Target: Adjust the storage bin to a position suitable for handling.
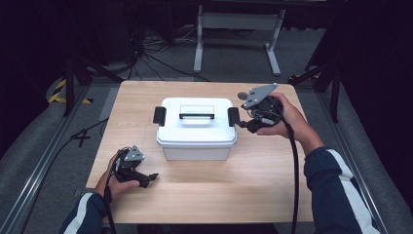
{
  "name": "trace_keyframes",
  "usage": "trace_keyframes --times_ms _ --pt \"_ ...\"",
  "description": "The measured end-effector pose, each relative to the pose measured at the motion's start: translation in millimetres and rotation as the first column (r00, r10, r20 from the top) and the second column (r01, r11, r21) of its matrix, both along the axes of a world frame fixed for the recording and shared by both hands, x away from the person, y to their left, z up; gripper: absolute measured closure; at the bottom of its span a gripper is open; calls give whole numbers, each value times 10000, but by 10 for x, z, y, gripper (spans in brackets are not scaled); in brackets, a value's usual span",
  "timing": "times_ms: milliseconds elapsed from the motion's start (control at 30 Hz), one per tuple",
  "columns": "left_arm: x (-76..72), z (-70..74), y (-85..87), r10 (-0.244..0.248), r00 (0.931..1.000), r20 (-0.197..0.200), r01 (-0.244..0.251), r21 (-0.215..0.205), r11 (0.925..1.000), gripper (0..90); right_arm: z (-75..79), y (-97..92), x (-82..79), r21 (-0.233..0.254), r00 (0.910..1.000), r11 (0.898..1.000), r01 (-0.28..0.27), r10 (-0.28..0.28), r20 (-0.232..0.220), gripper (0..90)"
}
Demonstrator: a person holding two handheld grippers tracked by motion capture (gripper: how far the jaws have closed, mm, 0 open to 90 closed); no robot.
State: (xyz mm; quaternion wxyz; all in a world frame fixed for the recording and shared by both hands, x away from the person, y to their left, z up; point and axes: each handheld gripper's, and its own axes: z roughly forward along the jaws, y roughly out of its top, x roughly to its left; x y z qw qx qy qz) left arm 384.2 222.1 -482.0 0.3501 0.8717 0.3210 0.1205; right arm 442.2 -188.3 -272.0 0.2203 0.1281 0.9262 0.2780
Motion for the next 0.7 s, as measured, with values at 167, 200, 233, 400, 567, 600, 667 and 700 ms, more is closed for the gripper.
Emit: trace_keyframes --times_ms 167,200,233,400,567,600,667,700 --pt "0 0 0 -1 10000 0 1 -1 10000 2 5 236 62 -303 9993 9989 -369 369 -30 406" --pt "0 0 0 -1 10000 1 1 2 10000 3 -1 272 74 -366 9992 9985 -410 409 -18 406" --pt "0 0 0 0 10000 -1 0 -1 10000 2 -4 306 85 -401 9990 9982 -450 447 -68 406" --pt "-2 0 -1 21 10000 4 -21 -1 10000 3 -44 472 156 -777 9983 9952 -587 582 -91 408" --pt "-33 -4 -1 209 9998 48 -209 -27 9998 5 -75 612 222 -871 9976 9938 -691 679 -159 422" --pt "-45 2 3 209 9998 -27 -209 7 9998 5 -79 637 231 -848 9970 9935 -762 747 -209 428" --pt "-63 -1 4 282 9996 -2 -282 -19 9996 5 -85 699 247 -894 9958 9919 -906 891 -209 446" --pt "-72 1 8 260 9997 -23 -260 10 9997 6 -84 718 250 -914 9957 9915 -923 909 -203 461"
